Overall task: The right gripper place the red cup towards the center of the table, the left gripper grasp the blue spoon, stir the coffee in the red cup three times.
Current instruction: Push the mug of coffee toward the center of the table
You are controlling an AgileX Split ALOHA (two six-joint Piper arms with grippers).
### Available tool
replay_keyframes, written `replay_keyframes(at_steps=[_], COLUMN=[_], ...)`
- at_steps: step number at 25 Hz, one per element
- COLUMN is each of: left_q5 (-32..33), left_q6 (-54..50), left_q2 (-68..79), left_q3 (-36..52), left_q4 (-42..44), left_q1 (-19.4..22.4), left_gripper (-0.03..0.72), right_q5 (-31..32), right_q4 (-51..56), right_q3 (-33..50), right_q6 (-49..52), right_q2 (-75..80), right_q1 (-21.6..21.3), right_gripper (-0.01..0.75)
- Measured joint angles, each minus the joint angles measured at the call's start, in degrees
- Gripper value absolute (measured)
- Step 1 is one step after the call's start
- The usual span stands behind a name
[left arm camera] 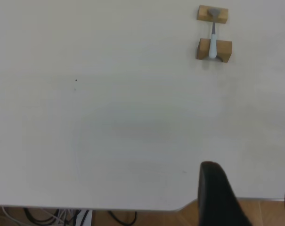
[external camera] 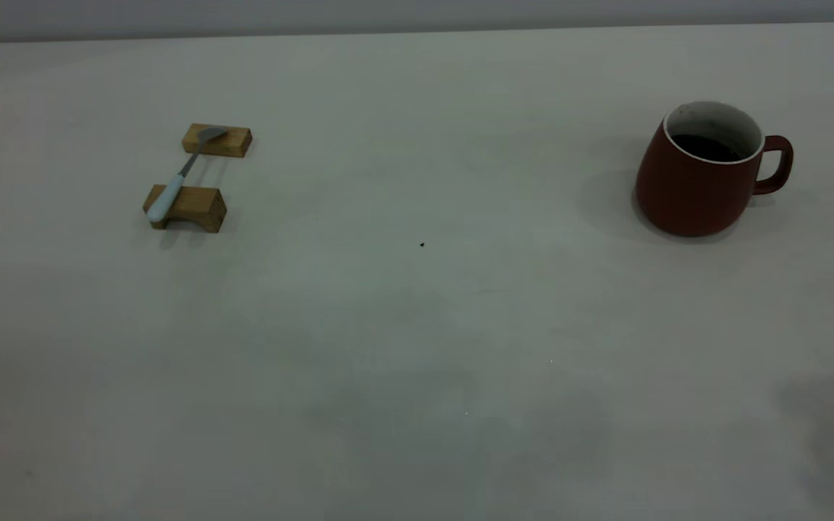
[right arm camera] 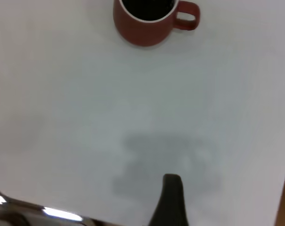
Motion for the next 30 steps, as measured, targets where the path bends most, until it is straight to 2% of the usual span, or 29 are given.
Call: replay_keyframes(at_steps=[6, 14, 20, 30], left_q5=[0.0, 0.0, 0.0, 0.0], left_q6=[0.0, 0.0, 0.0, 0.0], left_q2=[0.0, 0.0, 0.0, 0.0], left_q3=[0.0, 0.0, 0.0, 0.0], left_q4=[0.0, 0.0, 0.0, 0.0], left_q1=[0.0, 0.0, 0.0, 0.0], left_gripper=[0.426, 0.426, 0.426, 0.426], right_q5=[-5.15, -8.56, -9.07, -8.61], right_q4=[0.0, 0.0, -2.37, -1.96], right_q3=[-8.34, -18.88, -27.69, -37.59], right_q6=[-12.58, -30.25, -36.44, -46.03], right_q2=[20.24, 41.26, 54.05, 68.05], right_q1=[0.0, 0.0, 0.0, 0.0], right_gripper=[0.717, 0.713, 0.708, 0.699])
